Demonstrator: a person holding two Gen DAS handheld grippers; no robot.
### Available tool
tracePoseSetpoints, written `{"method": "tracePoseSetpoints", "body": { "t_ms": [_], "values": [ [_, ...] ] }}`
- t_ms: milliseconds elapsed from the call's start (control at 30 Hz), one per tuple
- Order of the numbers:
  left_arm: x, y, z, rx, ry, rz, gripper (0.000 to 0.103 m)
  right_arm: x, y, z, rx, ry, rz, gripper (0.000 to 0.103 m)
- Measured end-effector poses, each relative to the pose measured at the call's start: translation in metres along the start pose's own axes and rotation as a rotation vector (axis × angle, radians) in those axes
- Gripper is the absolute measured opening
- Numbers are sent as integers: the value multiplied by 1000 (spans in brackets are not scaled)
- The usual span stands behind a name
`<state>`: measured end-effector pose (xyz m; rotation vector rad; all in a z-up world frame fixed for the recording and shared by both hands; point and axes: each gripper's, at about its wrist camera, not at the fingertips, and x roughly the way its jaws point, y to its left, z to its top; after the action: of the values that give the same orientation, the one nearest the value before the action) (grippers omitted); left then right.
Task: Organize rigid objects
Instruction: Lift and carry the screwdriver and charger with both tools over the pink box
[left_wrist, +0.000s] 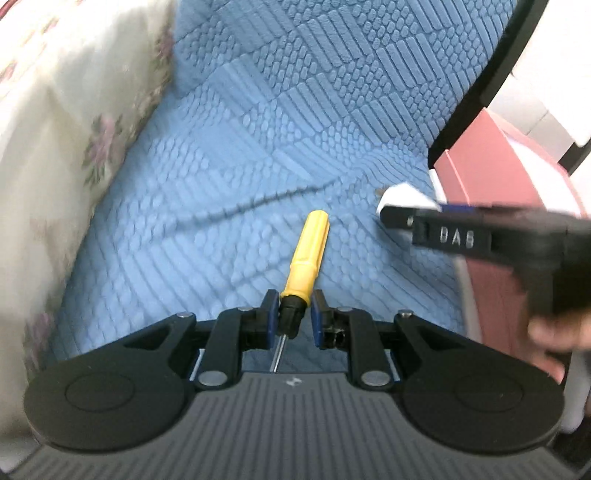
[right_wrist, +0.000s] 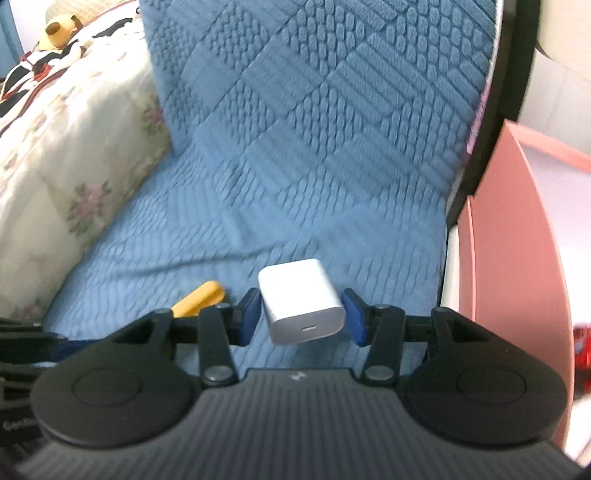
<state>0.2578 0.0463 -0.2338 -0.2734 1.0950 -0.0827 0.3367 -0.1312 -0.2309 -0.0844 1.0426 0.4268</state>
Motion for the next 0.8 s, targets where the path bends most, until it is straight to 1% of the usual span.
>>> {"method": "tracePoseSetpoints", "body": {
  "t_ms": [67,167,233,300,433,533,567,667,800],
  "values": [
    [1,2,-11,-33,6,-25,22,-7,4,-12,2,5,-11,49],
    [10,7,-21,-61,18,-36,22,-16,13,-30,1,15,-49,48],
    [14,10,-25,-69,33,-57,22,-21,18,-42,3,19,-60,48],
    [13,14,-27,-85,28,-71,22,-23,20,-52,-3,30,-67,48],
    [10,15,-23,-66,3,-87,24,-24,24,-62,6,53,-56,46],
    [11,11,-22,-42,-7,-91,36,-25,24,-65,14,50,-62,45],
    [12,9,-22,-28,-12,-87,38,-26,24,-66,17,48,-65,45],
    [14,3,-20,11,-18,-83,40,-23,24,-67,19,50,-62,45],
    [24,-2,-17,41,-15,-83,40,-19,19,-68,46,62,-52,47]
  ]
}}
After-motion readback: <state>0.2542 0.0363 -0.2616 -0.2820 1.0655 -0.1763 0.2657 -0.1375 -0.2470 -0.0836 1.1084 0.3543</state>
